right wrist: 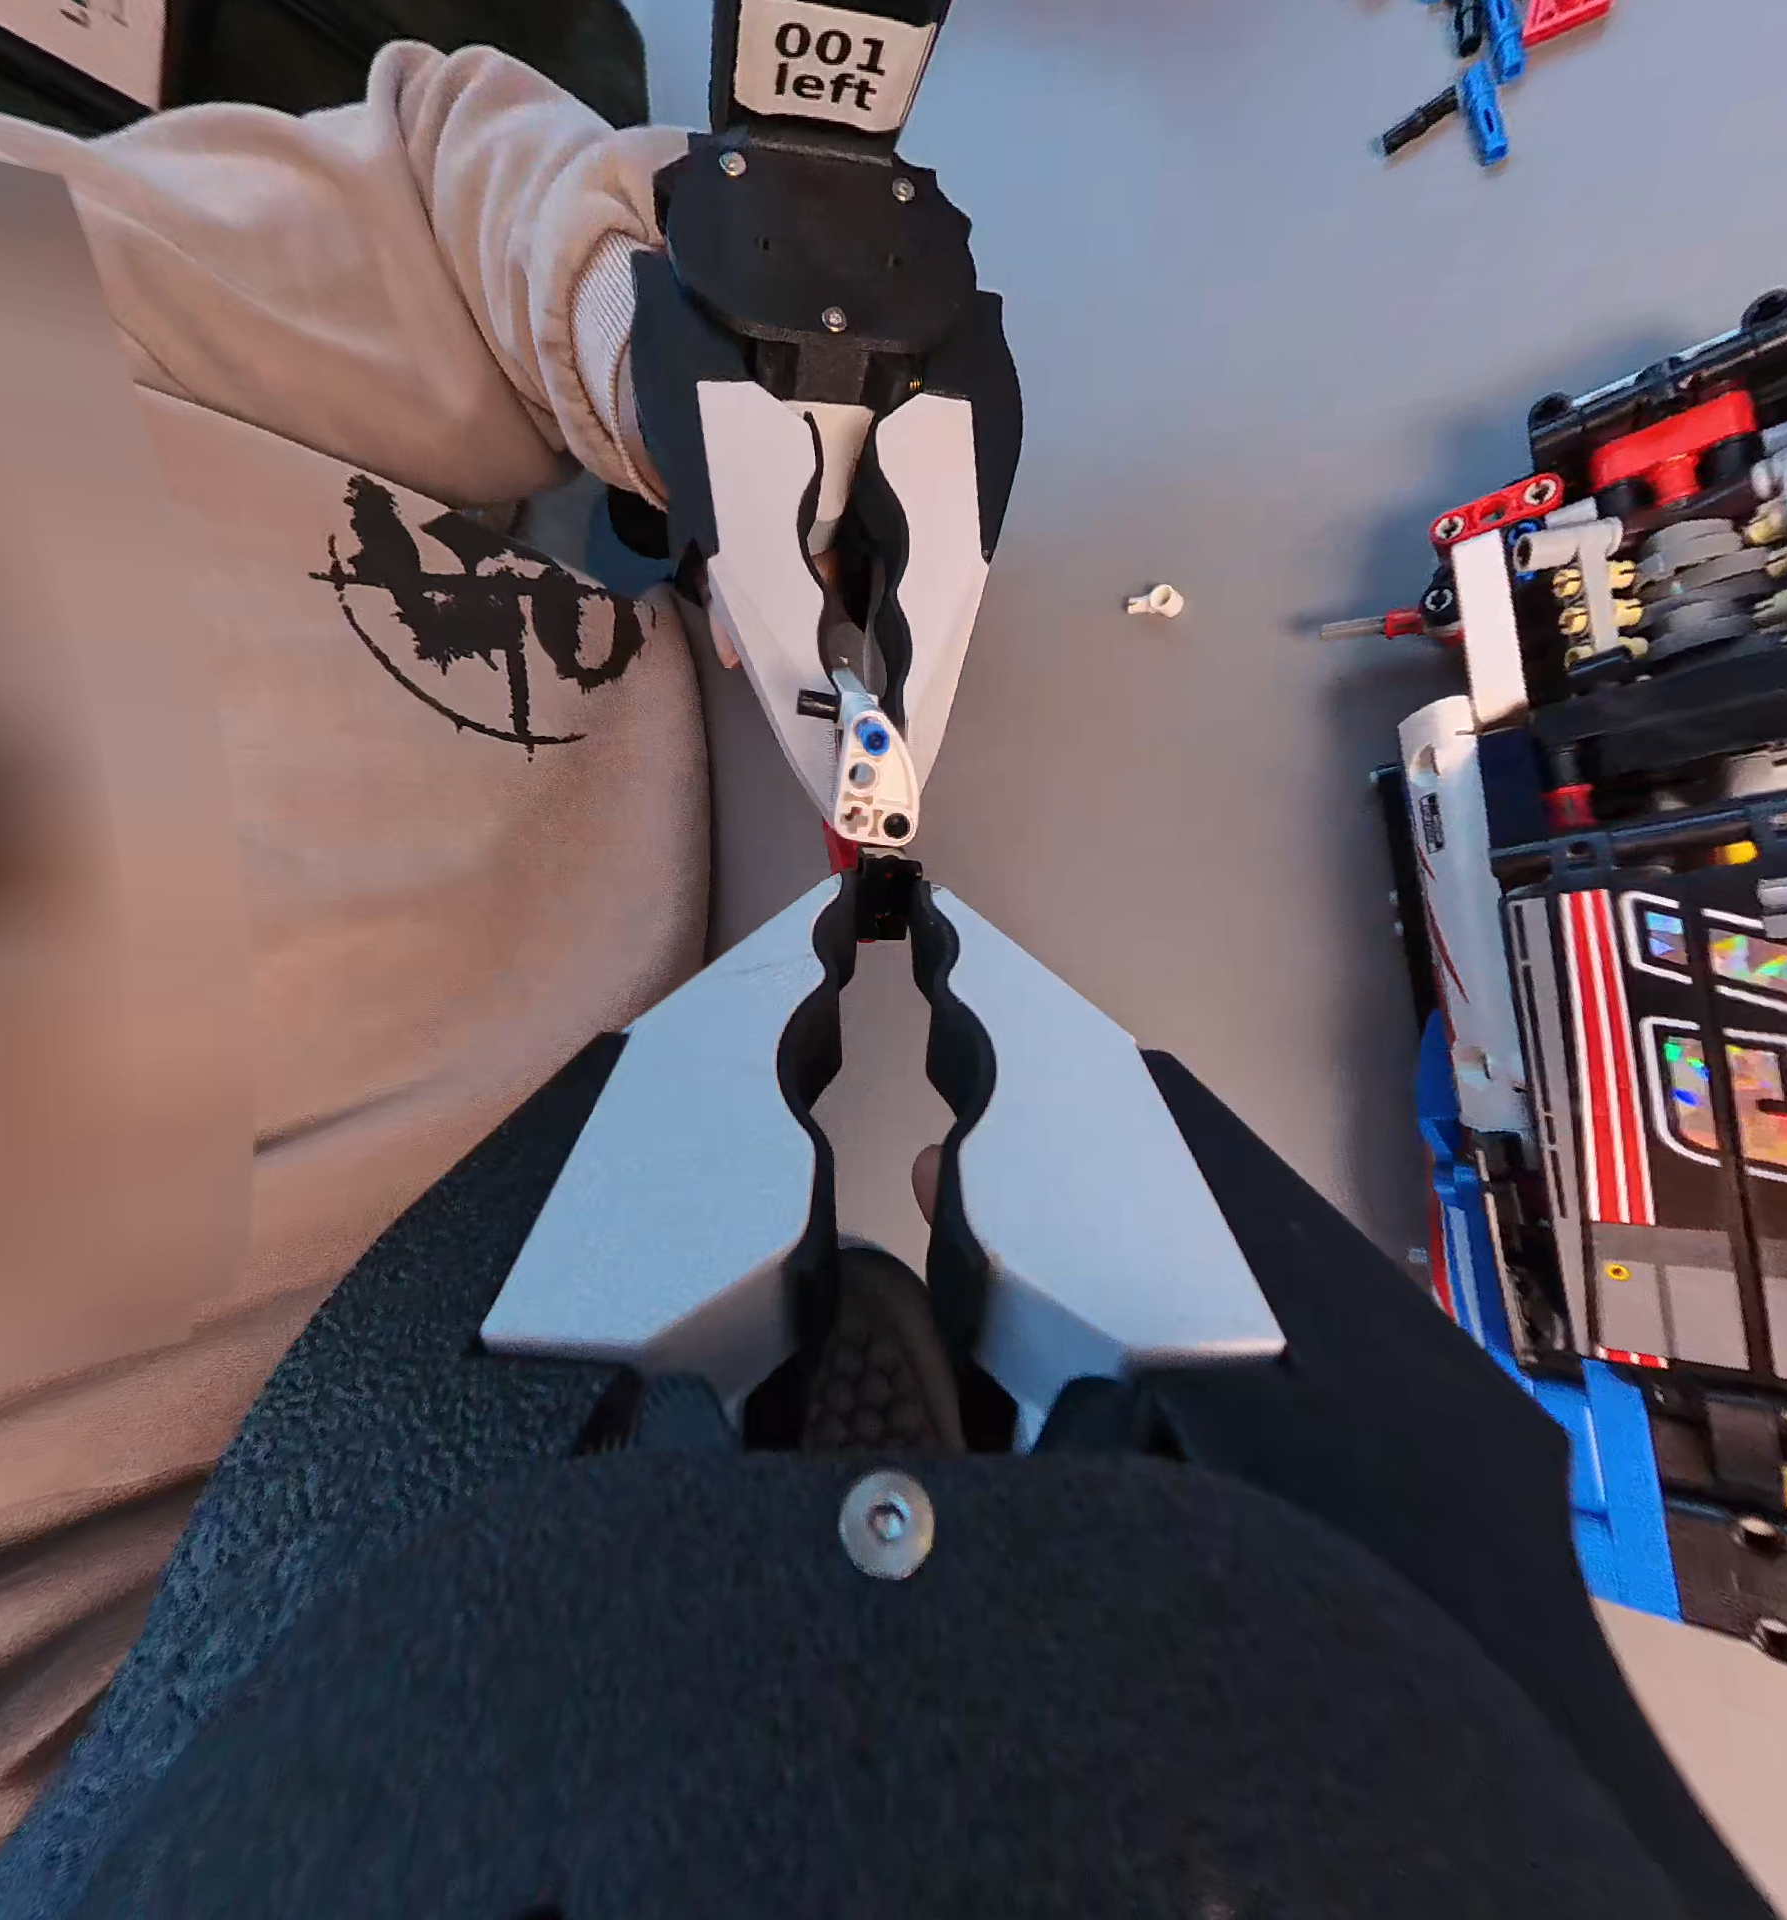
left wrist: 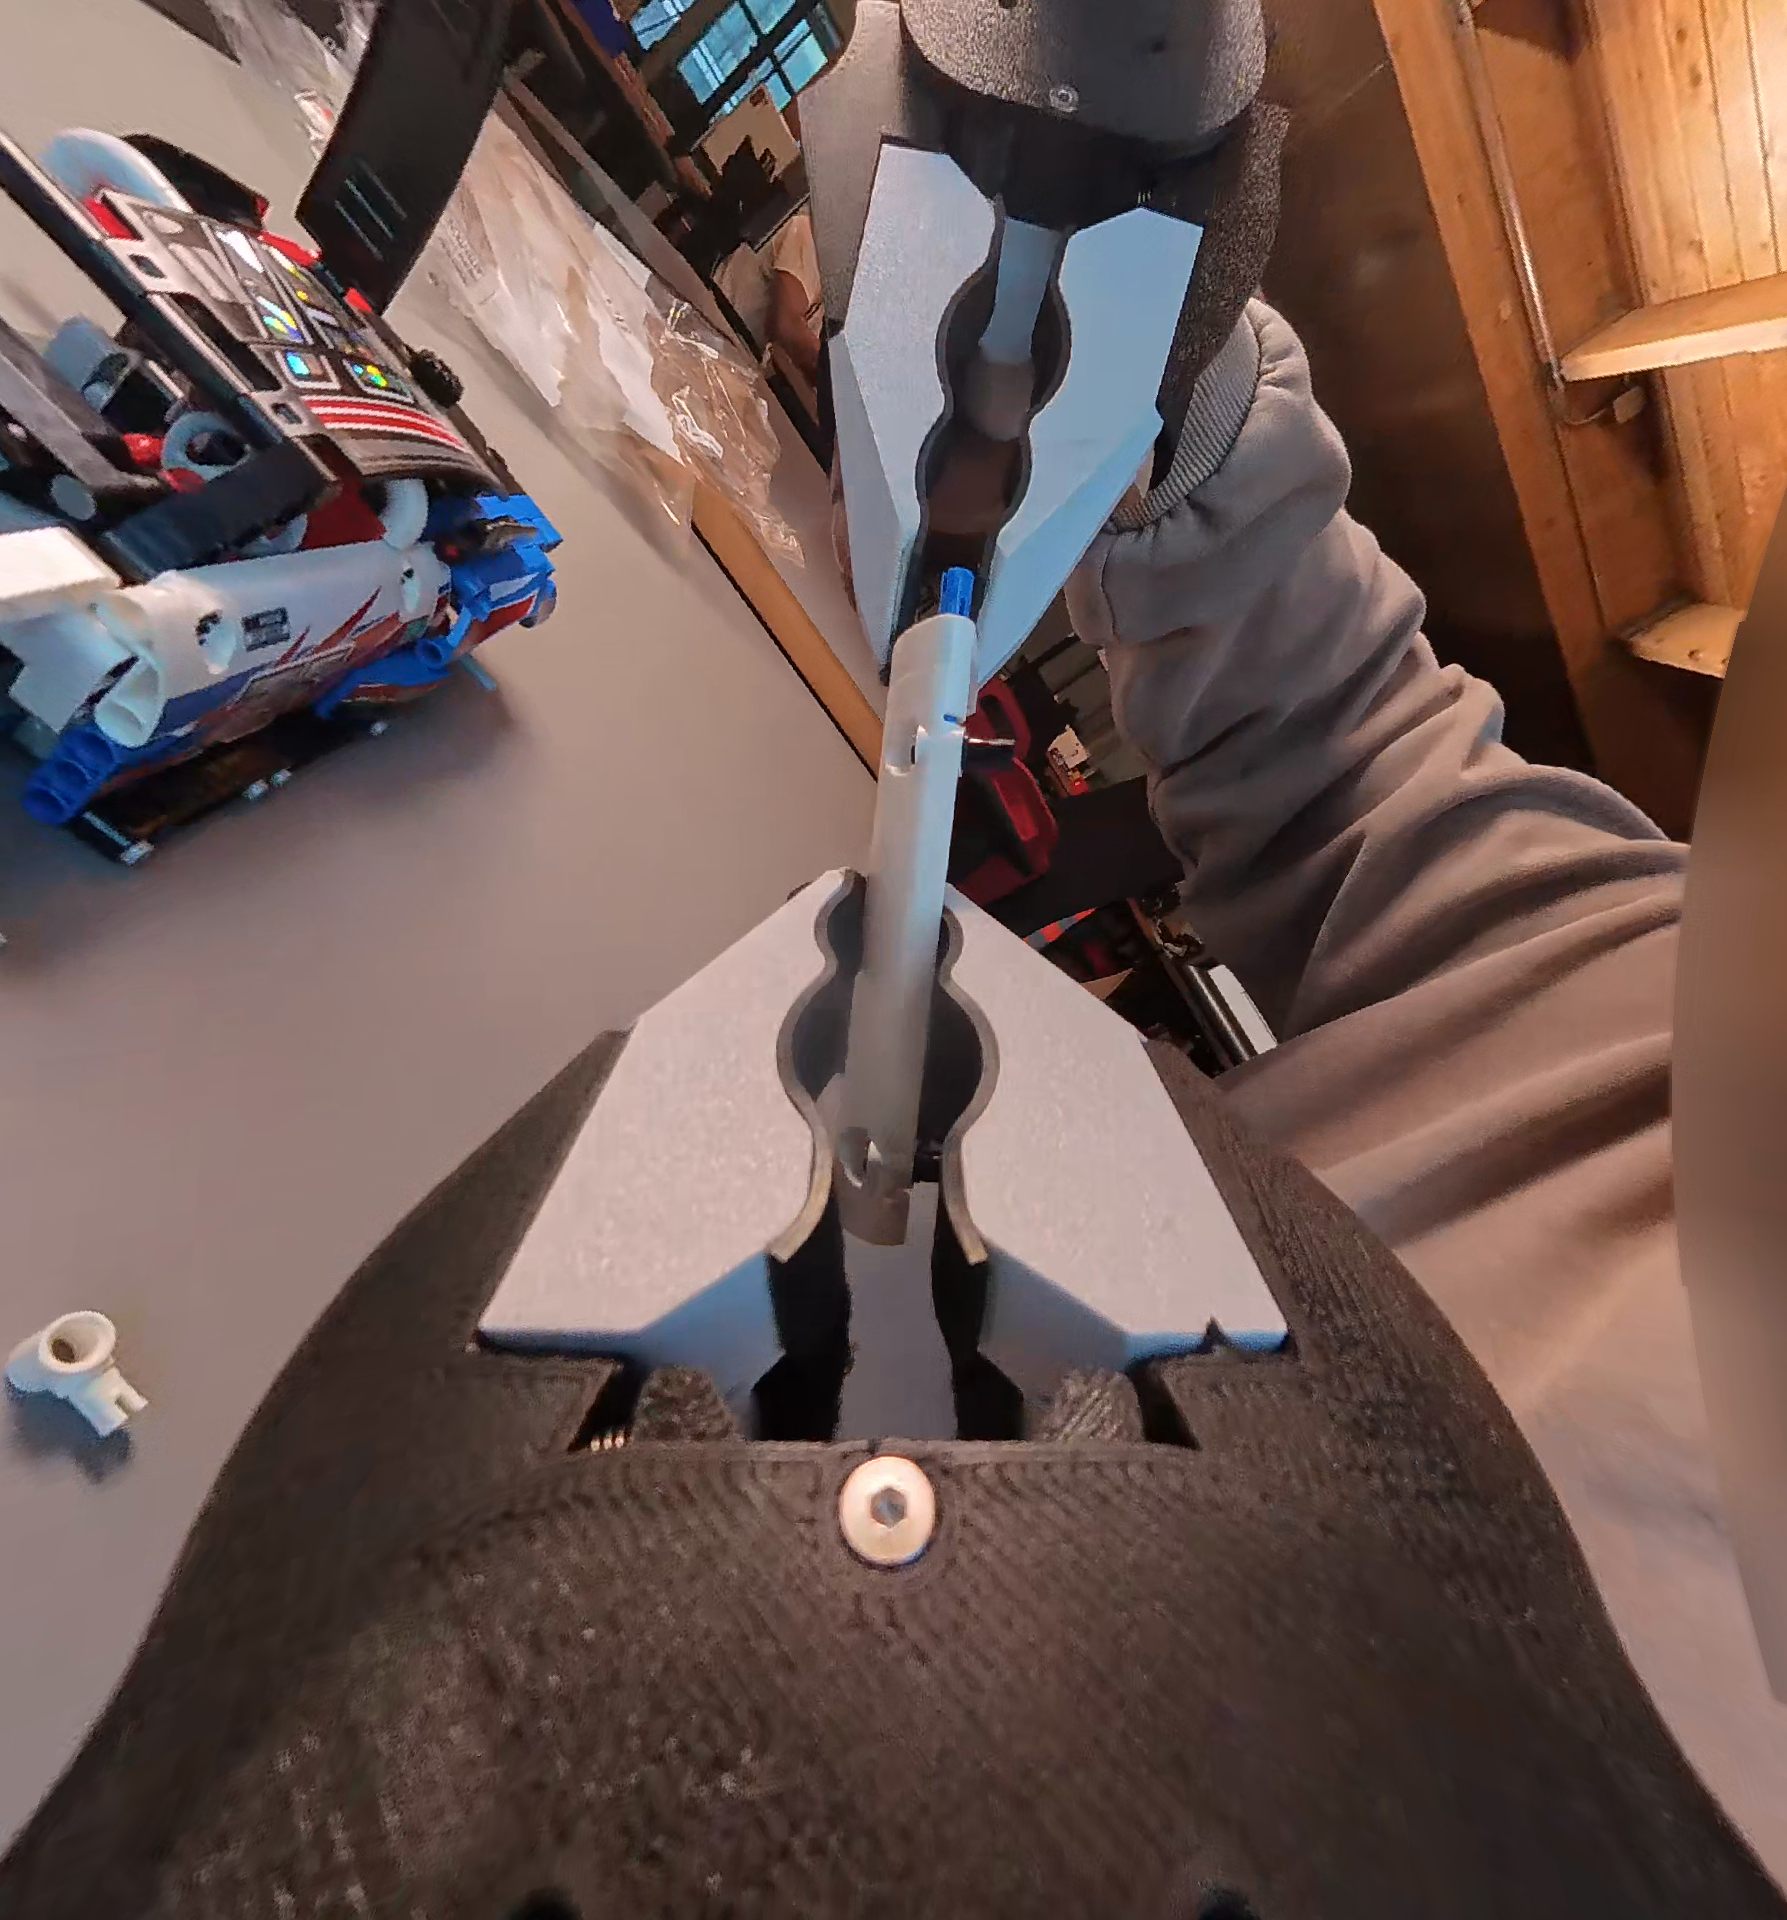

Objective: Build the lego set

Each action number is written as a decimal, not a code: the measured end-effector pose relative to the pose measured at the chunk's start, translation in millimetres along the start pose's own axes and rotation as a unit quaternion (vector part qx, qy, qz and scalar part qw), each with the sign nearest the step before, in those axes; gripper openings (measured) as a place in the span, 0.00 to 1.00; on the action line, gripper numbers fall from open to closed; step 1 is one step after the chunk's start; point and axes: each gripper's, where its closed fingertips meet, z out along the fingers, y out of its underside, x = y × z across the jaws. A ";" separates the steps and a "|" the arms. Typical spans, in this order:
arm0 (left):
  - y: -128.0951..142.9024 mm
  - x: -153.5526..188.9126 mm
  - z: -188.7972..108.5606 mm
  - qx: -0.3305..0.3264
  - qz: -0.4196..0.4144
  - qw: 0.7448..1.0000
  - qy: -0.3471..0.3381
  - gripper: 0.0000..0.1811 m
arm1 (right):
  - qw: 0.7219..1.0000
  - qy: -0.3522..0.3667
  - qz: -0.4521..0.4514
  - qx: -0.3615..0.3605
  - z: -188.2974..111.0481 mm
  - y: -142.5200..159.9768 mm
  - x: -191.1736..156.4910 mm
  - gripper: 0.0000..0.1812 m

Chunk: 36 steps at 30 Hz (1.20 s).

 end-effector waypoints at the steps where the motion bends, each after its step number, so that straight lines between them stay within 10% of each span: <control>1: 0.9 -2.4 -0.1 -0.001 -0.012 1.000 -0.002 0.04 | 1.000 -0.011 0.008 0.005 1.3 0.8 2.0 0.04; 17: 14.2 -38.3 -2.1 0.009 -0.098 0.995 -0.026 0.04 | 0.999 -0.037 0.035 -0.015 21.4 11.0 37.4 0.04; 36: 24.8 -27.8 7.2 -0.037 0.059 0.997 -0.031 0.04 | 0.997 0.031 -0.041 0.057 29.5 29.6 19.5 0.04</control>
